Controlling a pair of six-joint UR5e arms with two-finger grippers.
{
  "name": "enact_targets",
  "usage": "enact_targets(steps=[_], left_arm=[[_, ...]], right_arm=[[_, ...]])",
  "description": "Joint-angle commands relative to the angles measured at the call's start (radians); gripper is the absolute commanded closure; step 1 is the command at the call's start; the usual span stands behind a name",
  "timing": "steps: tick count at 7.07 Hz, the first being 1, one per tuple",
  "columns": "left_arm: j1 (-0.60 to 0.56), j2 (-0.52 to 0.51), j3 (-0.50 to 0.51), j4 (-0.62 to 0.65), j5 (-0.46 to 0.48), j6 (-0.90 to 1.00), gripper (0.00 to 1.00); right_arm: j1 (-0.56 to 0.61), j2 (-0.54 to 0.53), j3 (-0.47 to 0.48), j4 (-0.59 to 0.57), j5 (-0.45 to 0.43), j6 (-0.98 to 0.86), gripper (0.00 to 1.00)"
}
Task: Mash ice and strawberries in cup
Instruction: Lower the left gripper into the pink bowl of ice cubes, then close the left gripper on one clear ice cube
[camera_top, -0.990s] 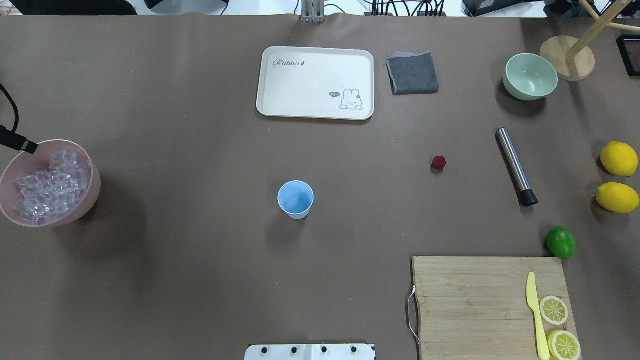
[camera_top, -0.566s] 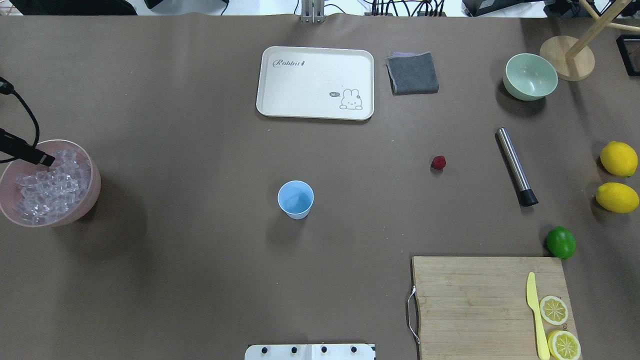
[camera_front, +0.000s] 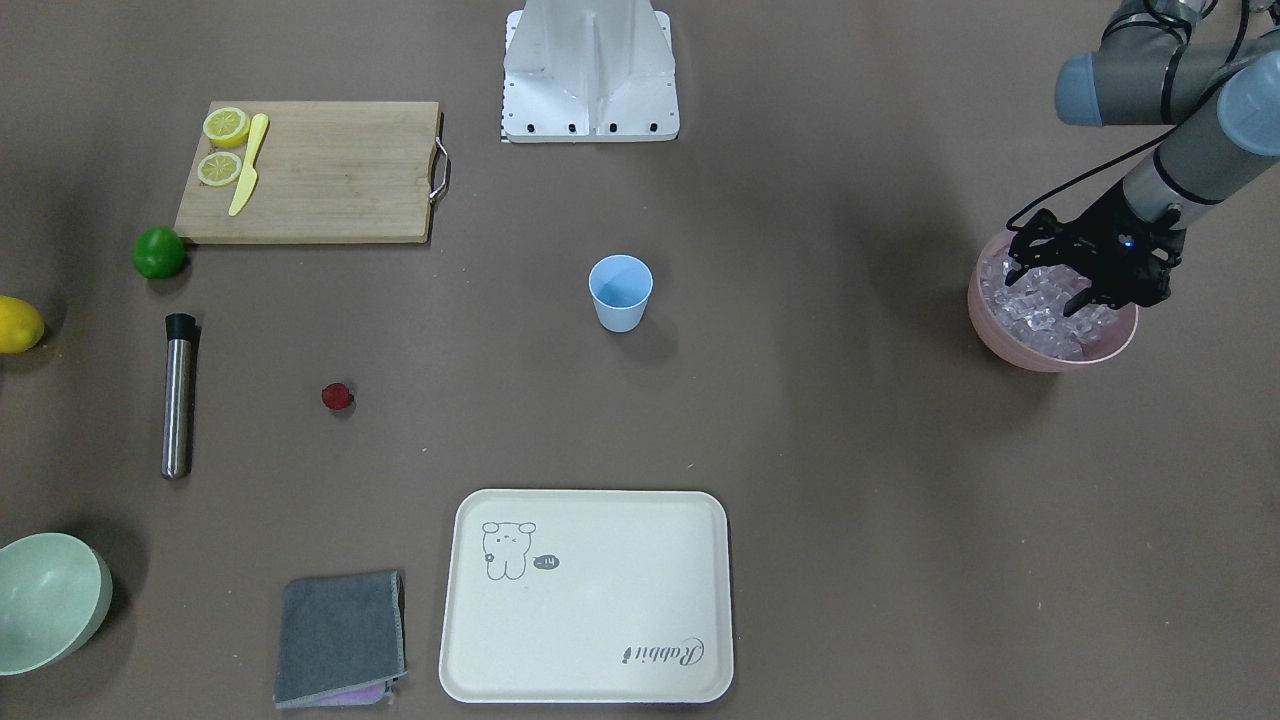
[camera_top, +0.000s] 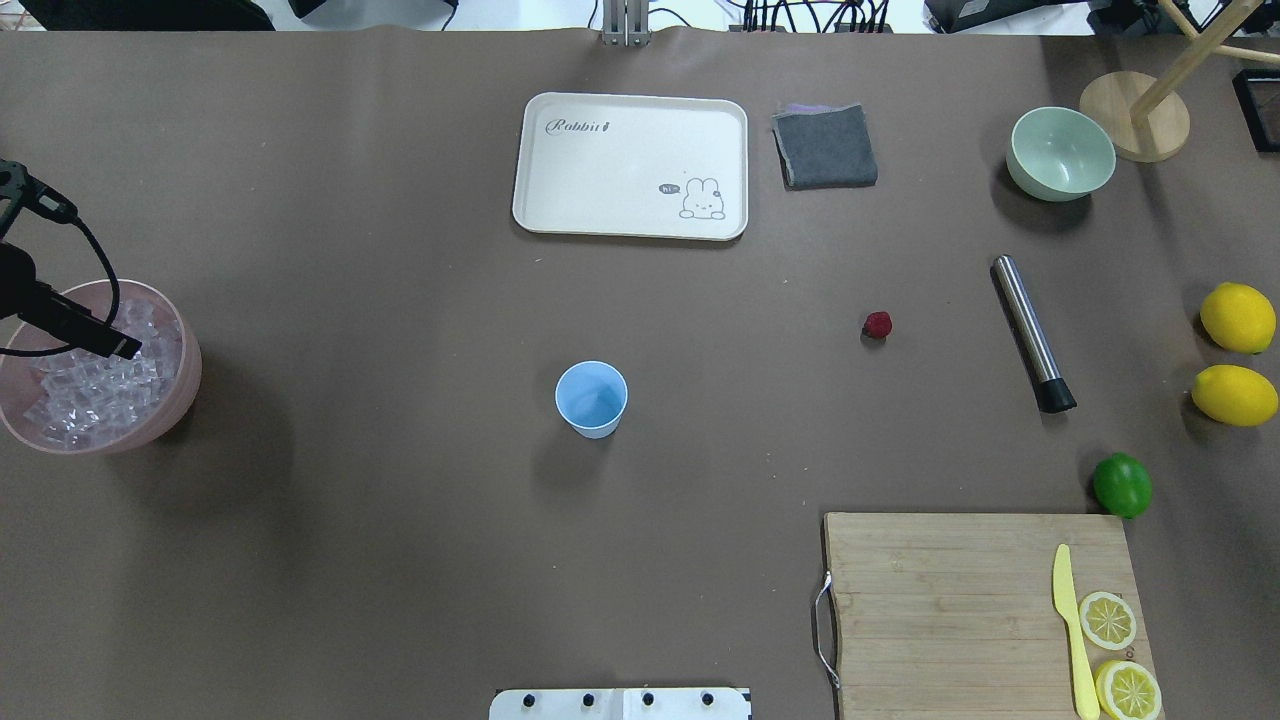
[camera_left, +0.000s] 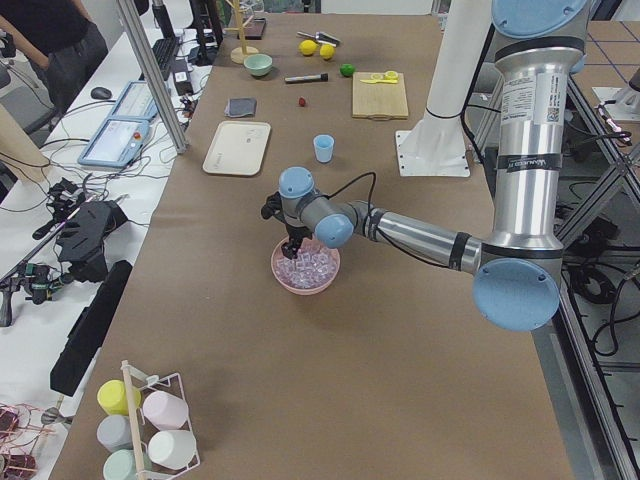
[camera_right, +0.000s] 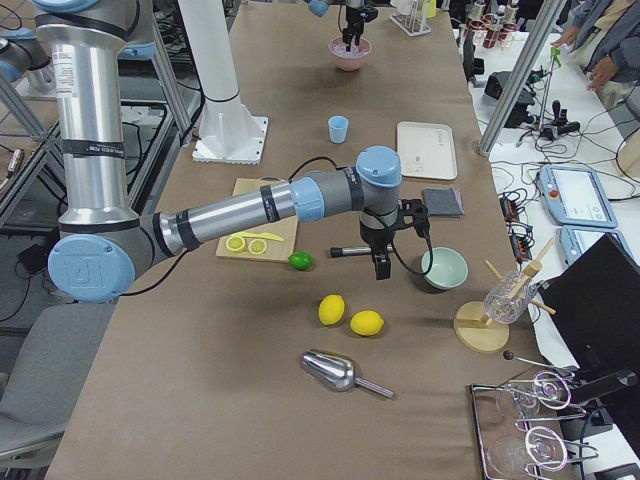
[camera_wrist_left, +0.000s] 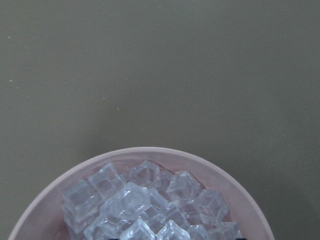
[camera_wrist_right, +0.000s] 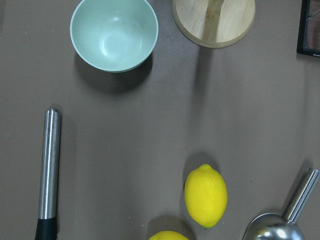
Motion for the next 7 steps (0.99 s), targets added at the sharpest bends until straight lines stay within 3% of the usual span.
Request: enact_targets(steps=[1, 3, 5, 7], left_arm=[[0.018, 0.024, 0.014, -0.022, 0.015, 0.038, 0.2], [0.037, 0.013, 0.027, -0.028, 0.027, 0.041, 0.19], [0.041, 0.009, 0.027, -0.032, 0.027, 0.041, 0.19], [0.052, 0.012, 0.03, -0.032, 0.029, 0.041, 0.27]], right_arm=[[0.002, -0.008, 0.002, 0.003, 0.0, 0.0, 0.0], [0.0, -0.057, -0.005, 0.105, 0.0, 0.013, 0.0], [0.0, -0.058, -0.002, 0.106, 0.001, 0.013, 0.0], [0.0, -0.058, -0.004, 0.106, 0.001, 0.013, 0.0]])
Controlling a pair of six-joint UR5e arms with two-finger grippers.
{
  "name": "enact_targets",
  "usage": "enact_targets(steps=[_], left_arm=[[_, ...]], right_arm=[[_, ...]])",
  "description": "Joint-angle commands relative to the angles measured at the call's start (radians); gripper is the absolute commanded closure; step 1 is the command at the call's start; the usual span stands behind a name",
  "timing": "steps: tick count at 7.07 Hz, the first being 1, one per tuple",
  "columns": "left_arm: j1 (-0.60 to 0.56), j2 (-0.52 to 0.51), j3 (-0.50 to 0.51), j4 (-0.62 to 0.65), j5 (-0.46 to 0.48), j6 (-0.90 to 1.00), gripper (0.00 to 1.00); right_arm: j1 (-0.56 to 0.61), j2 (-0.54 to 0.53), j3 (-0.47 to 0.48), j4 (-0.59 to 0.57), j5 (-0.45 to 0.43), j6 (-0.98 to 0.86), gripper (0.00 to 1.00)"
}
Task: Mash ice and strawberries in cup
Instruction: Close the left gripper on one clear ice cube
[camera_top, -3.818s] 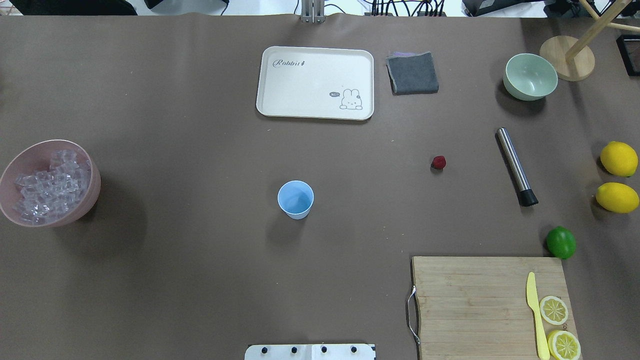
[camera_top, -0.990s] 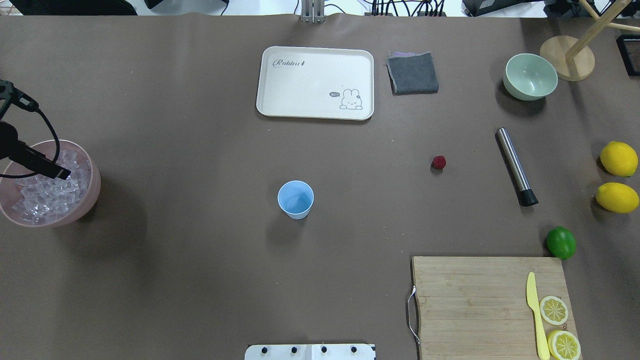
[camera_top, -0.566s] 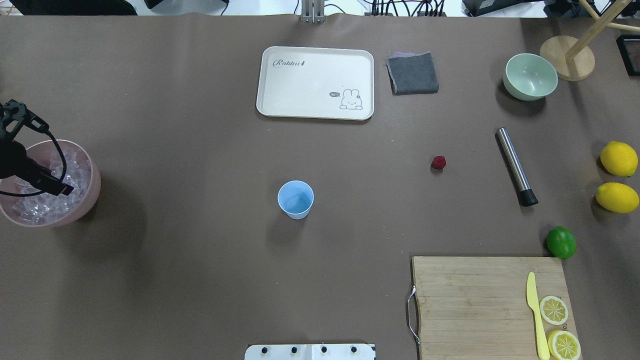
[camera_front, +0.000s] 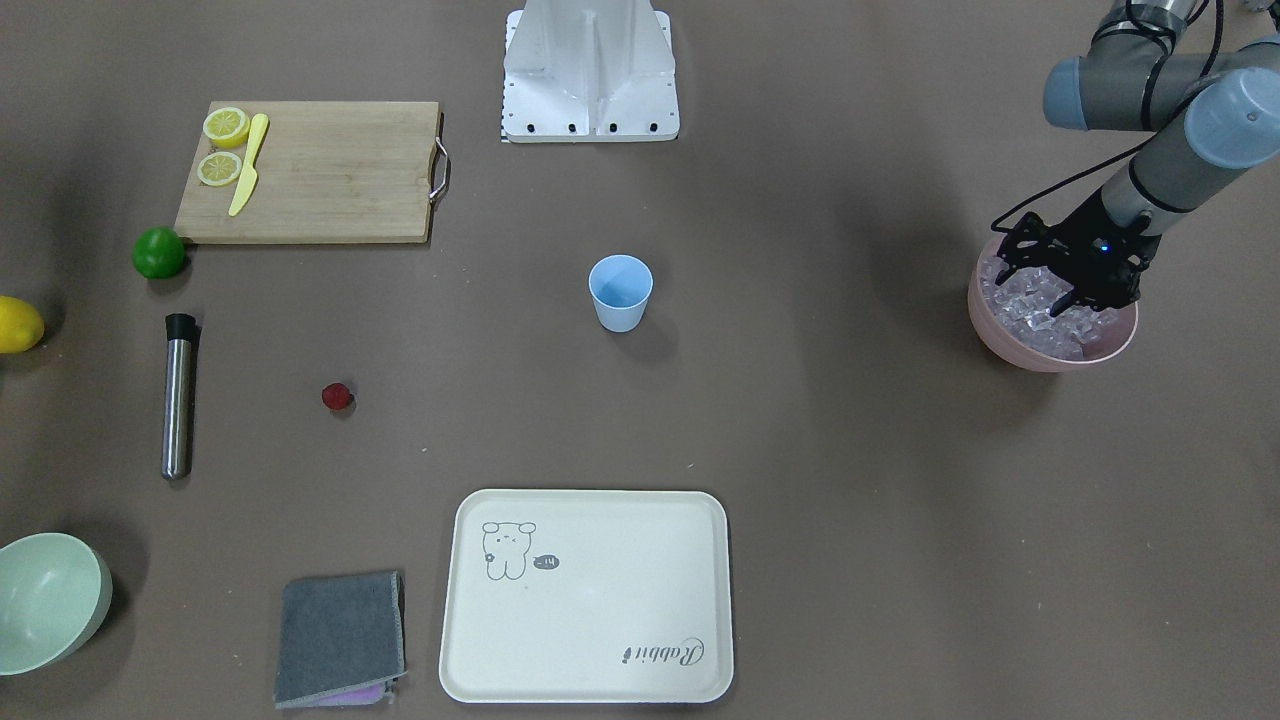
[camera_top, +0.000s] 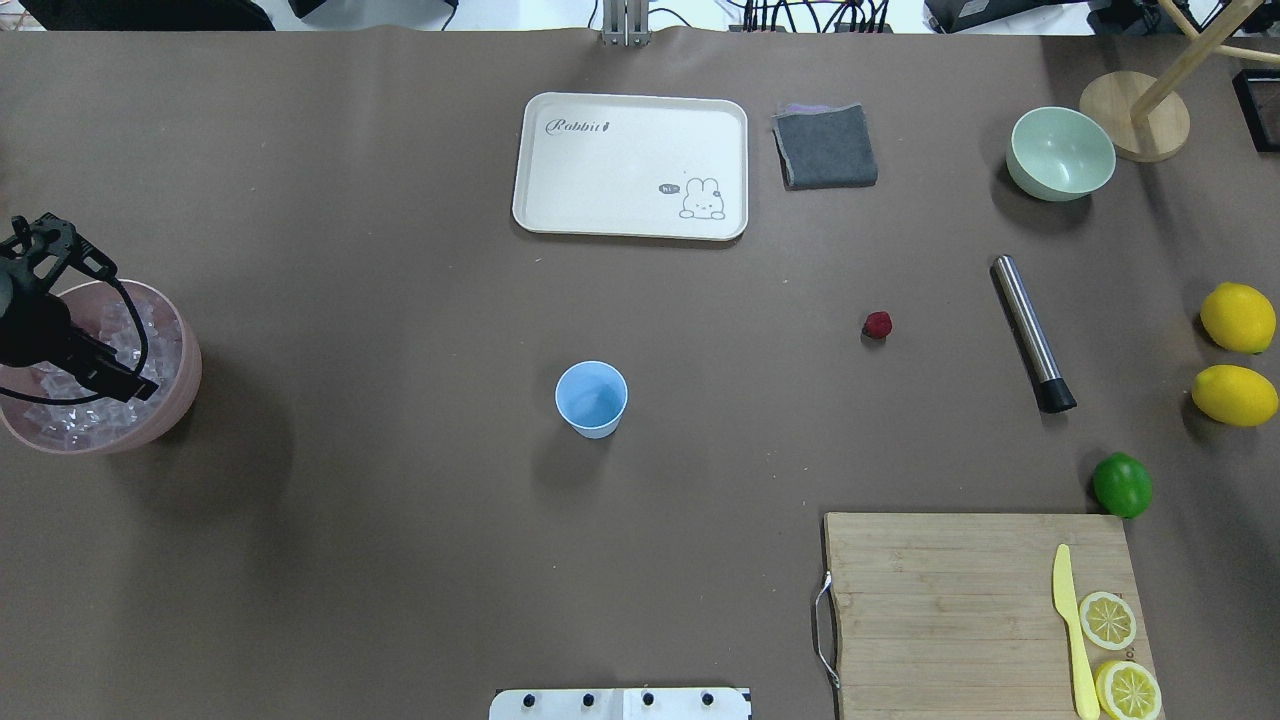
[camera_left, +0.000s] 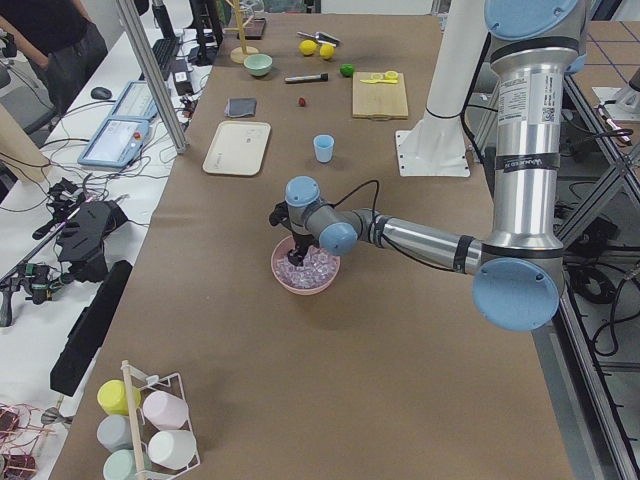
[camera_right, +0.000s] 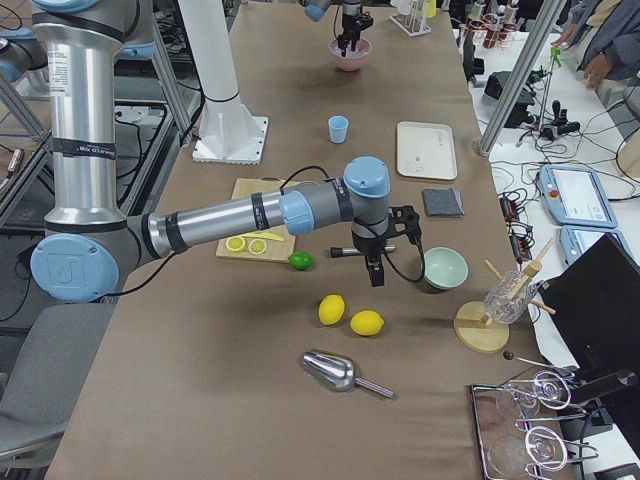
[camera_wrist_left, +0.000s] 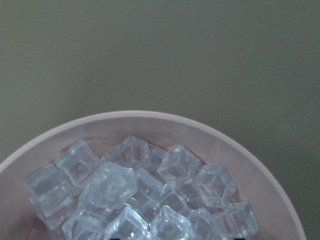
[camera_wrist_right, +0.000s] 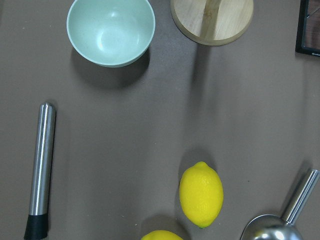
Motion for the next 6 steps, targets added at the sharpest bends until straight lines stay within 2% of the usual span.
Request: enact_targets(steps=[1, 2, 4, 5, 6], left_arm=[[0.007, -0.001, 0.001, 0.0, 0.013, 0.0, 0.27], [0.008, 0.001, 0.003, 0.0, 0.013, 0.0, 0.27], [0.01, -0.001, 0.007, 0.0, 0.014, 0.0, 0.42], [0.01, -0.001, 0.007, 0.0, 0.013, 0.0, 0.57], [0.009, -0.001, 0.007, 0.0, 0.013, -0.001, 0.85]], right_arm=[[0.001, -0.001, 0.002, 0.001, 0.0, 0.0, 0.0], [0.0, -0.001, 0.003, 0.001, 0.0, 0.0, 0.0], [0.001, -0.001, 0.004, 0.001, 0.0, 0.0, 0.0], [0.001, -0.001, 0.004, 0.003, 0.0, 0.0, 0.0], [0.001, -0.001, 0.004, 0.003, 0.0, 0.0, 0.0]])
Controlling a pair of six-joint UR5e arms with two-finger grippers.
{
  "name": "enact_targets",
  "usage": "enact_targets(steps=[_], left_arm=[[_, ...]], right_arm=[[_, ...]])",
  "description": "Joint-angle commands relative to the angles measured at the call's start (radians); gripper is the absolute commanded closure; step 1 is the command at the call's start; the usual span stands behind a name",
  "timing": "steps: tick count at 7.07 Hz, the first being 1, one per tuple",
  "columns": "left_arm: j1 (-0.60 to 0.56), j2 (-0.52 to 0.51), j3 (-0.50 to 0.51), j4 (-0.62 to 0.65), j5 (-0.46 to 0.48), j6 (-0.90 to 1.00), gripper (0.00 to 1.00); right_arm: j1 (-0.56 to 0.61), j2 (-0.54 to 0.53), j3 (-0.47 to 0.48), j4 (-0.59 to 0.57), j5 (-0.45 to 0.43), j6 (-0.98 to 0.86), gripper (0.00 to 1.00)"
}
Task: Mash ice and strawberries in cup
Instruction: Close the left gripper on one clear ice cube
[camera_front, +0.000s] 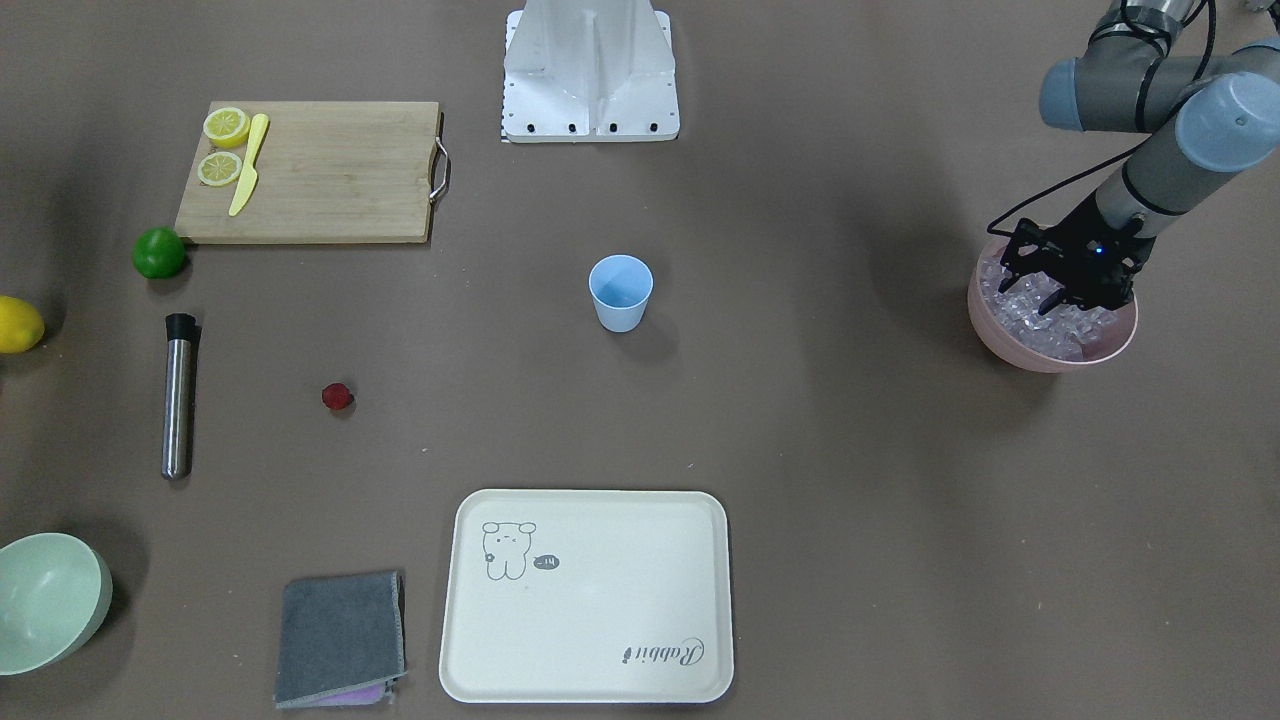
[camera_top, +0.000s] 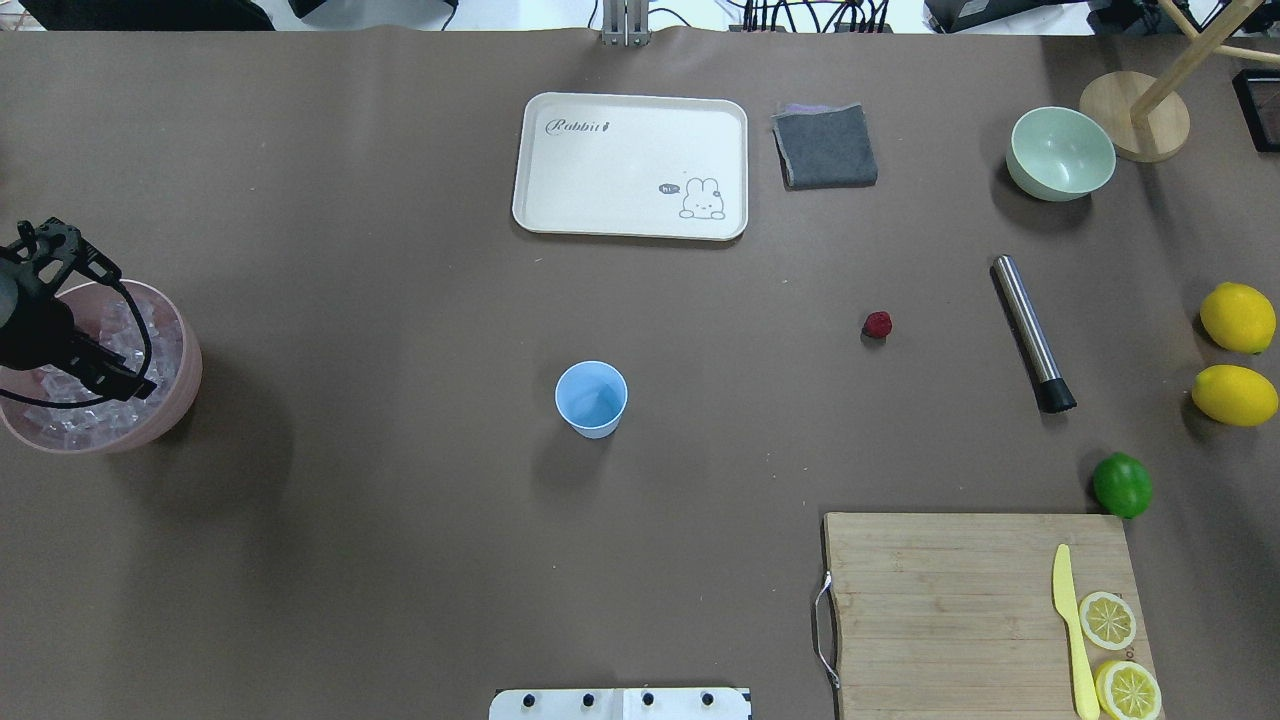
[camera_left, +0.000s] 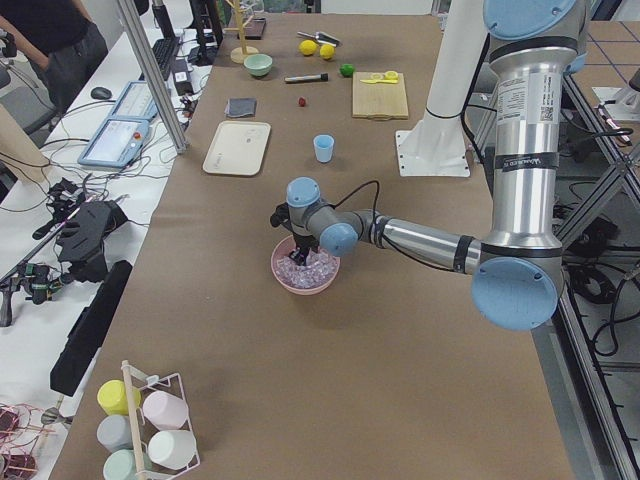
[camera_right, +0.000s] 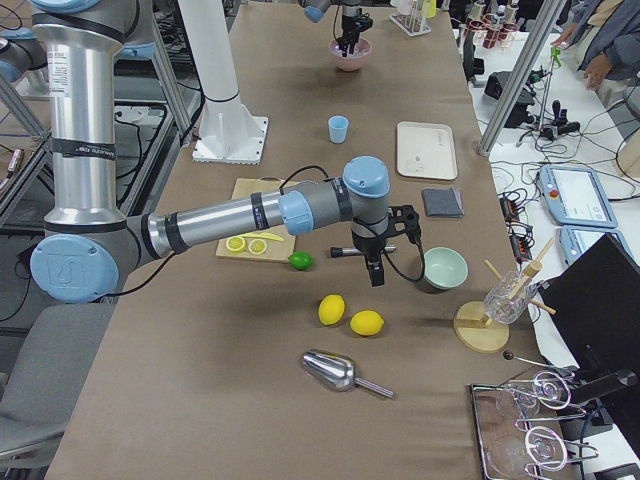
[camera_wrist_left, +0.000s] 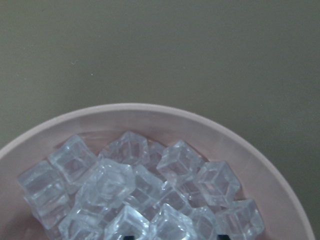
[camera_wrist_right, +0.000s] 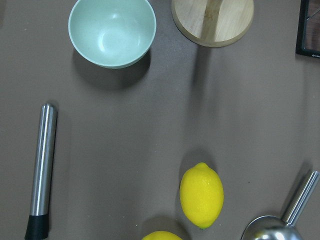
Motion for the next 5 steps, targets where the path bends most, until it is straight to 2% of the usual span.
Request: enact_targets(steps=[1, 5], left_arm=[[0.002, 0.0, -0.002, 0.0, -0.002, -0.001, 1.0], [-0.027, -0.002, -0.034, 0.012, -0.034, -0.003, 1.0]], right_arm=[[0.0, -0.002, 0.0, 0.001, 0.0, 0.0, 0.0], [0.002, -0.005, 0.002, -0.001, 0.003, 0.0, 0.0]])
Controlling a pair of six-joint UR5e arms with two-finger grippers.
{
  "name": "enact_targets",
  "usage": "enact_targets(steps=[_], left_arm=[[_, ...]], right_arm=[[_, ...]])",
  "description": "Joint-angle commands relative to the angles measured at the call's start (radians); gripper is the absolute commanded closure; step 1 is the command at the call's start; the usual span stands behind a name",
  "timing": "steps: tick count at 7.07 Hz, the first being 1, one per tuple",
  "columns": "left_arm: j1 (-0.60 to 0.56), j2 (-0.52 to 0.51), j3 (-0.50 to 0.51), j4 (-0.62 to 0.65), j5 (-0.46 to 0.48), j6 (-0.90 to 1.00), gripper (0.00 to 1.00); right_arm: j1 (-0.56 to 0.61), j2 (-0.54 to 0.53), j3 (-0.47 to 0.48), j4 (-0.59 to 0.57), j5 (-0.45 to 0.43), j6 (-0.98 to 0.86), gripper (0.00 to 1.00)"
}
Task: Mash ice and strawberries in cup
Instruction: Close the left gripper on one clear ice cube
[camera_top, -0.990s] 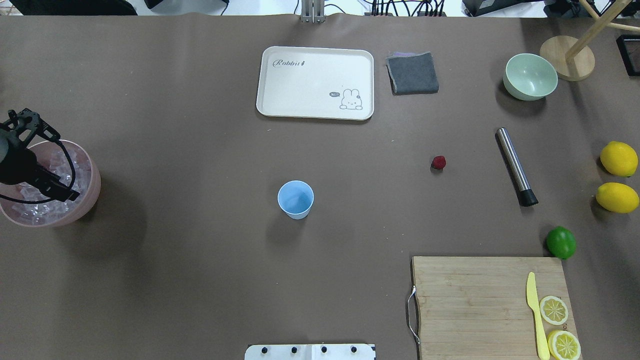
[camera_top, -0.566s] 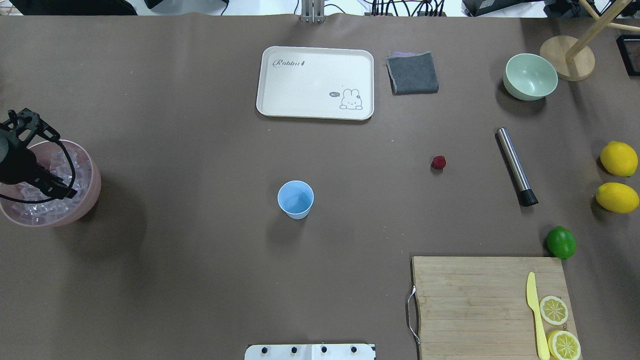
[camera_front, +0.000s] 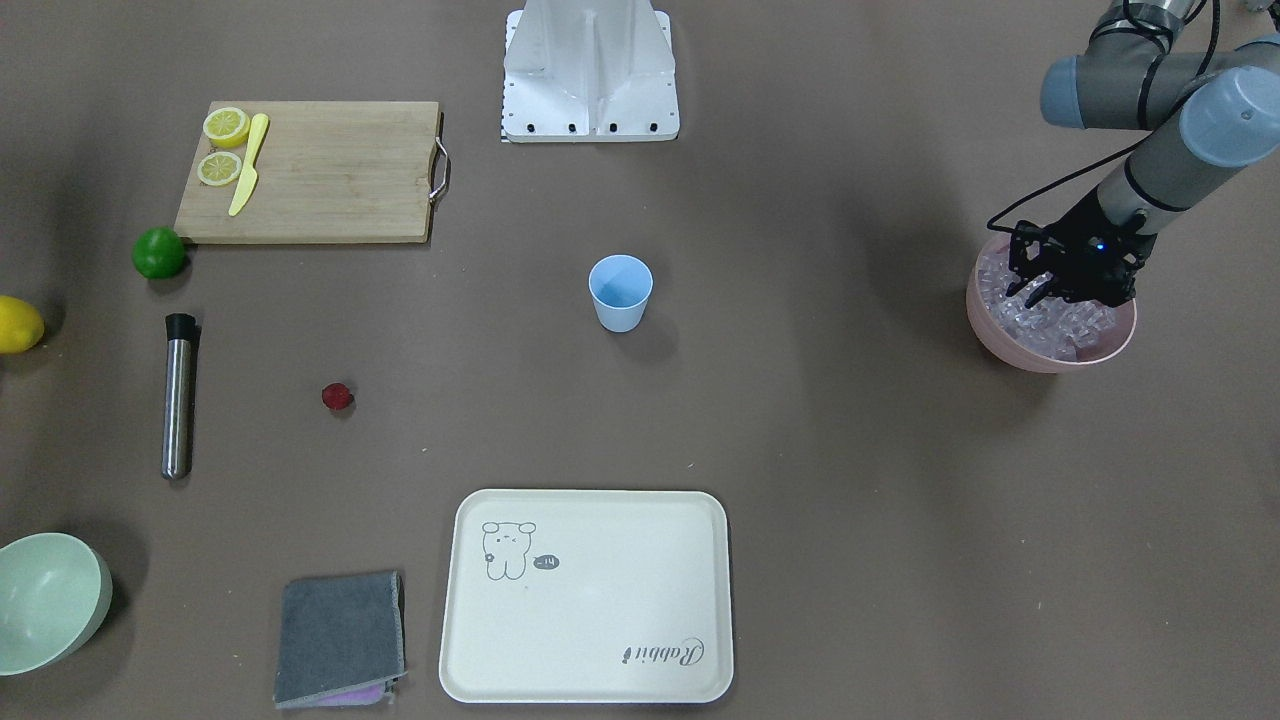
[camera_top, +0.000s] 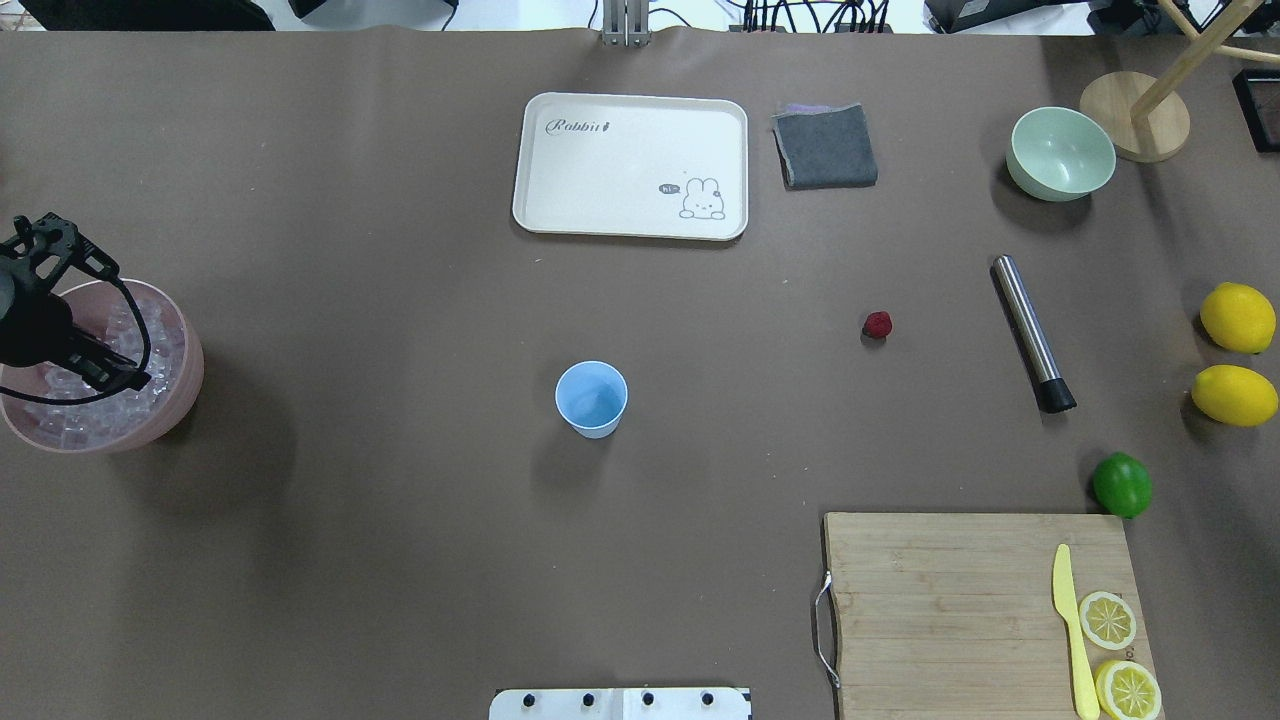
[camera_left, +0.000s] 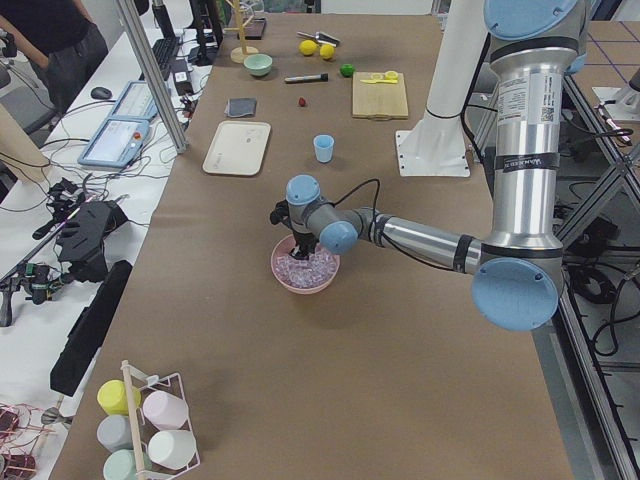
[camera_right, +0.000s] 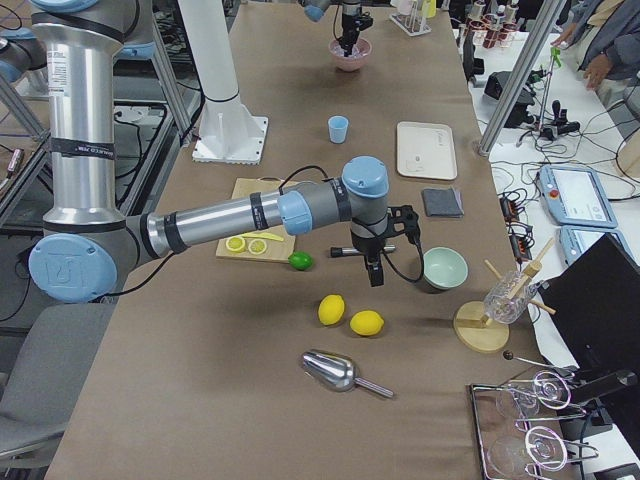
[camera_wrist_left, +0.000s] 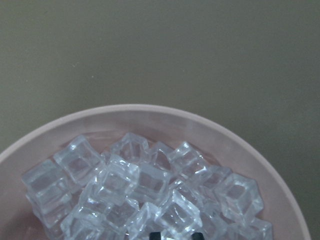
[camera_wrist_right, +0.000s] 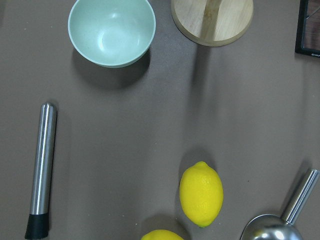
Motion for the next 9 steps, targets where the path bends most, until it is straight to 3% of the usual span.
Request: enact_targets(steps=[1, 5, 9], left_arm=[[-0.065, -0.001, -0.009, 0.009, -0.078, 0.003, 1.0], [-0.151, -0.029, -0.01, 0.009, -0.155, 0.005, 1.0], [-0.191, -0.2, -0.004, 0.089, -0.188, -0.009, 1.0]], right_arm=[[0.001, 0.002, 0.0, -0.001, 0.002, 0.002, 0.0], [0.0, 0.007, -0.001, -0.001, 0.002, 0.002, 0.0], [0.0, 0.016, -0.009, -0.001, 0.016, 0.002, 0.0]])
